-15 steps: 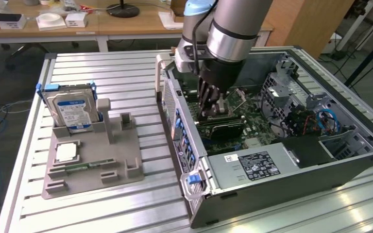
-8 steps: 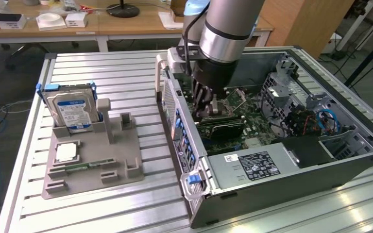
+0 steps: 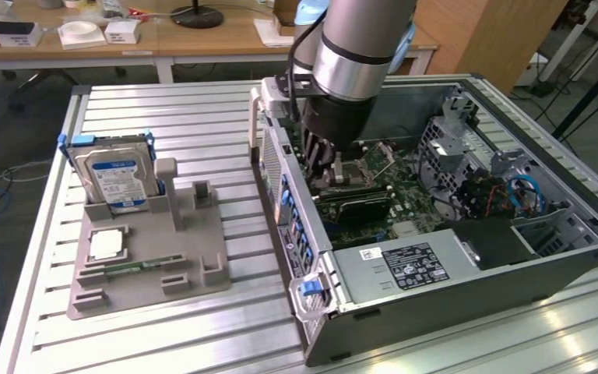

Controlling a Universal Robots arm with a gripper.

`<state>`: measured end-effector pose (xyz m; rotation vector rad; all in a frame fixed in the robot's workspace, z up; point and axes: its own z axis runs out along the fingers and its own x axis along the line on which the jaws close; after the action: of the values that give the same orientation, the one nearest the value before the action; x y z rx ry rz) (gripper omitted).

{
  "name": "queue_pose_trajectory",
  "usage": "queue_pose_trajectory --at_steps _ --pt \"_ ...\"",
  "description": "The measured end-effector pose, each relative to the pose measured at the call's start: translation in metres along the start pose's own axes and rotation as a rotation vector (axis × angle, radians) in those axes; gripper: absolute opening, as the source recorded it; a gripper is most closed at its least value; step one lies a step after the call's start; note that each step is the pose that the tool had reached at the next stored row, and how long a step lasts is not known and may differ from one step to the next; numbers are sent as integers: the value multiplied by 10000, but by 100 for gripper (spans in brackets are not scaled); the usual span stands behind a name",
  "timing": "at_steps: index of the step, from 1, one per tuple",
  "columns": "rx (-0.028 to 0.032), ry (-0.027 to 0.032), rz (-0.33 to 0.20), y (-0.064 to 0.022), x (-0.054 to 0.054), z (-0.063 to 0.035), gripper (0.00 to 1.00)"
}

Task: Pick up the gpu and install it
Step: 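Press down on the gpu until it lock into place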

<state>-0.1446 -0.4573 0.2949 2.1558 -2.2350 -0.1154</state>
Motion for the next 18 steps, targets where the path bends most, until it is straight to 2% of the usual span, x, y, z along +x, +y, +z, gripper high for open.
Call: queue_pose_trajectory --at_steps 7,14,18 --pt "-11 2 5 -1 0 -10 11" --pt "-12 8 2 3 -1 -67 11" --pt "-7 7 3 46 0 -64 11"
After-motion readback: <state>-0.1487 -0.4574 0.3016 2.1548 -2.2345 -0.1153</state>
